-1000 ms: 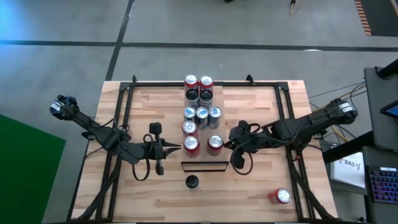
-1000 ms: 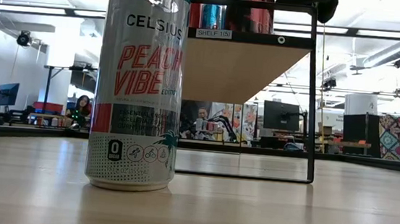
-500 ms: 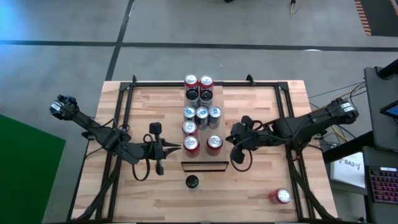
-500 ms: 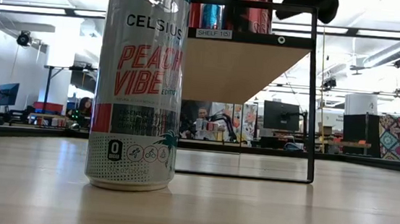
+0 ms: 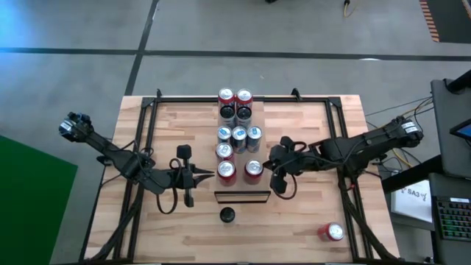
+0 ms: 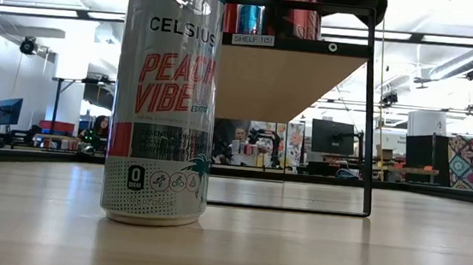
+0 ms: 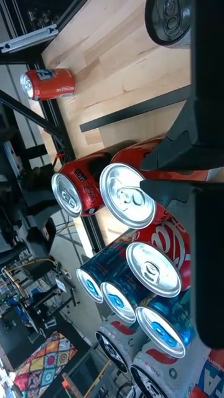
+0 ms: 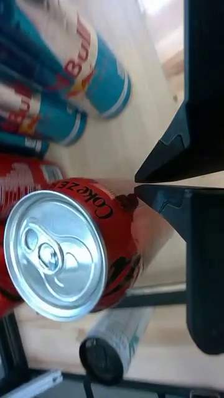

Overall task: Place canned beverage on shelf
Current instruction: Put the red black soda can on the shelf aligned with the other red black soda can

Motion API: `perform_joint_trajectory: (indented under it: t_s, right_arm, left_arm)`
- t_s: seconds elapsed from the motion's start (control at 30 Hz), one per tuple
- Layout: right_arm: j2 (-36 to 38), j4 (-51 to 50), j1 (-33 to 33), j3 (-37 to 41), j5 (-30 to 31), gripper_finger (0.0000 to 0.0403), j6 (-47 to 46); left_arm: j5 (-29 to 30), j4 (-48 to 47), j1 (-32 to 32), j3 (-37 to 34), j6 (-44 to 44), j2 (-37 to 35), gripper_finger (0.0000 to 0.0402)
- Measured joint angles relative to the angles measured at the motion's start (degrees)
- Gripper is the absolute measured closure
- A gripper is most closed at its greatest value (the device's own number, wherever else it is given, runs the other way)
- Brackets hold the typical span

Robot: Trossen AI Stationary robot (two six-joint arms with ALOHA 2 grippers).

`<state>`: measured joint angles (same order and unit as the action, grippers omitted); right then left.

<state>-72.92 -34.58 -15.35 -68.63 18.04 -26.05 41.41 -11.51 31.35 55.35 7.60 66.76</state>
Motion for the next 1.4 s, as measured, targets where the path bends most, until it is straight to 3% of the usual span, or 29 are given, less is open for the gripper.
perform_joint_trajectory:
  t_s: [0.53,1.07,1.4]
  right_arm:
    - [-0.3,2.8,-1.3,0.0,-5.2,0.0394,-0.1]
    - [2.5,1.0,0.0,-1.3,-0.9,0.0394,5.2]
    - [2.4,0.4,0.1,-6.9,0.0,0.0394,10.4]
  left_arm:
    - [-0.1,0.0,0.0,0.0,-0.2,0.0,0.0402]
    - [-3.1,-0.1,0.0,0.0,-0.6,0.6,0.0401]
    - [-3.1,3.5,0.0,0.4,3.2,0.7,0.0401]
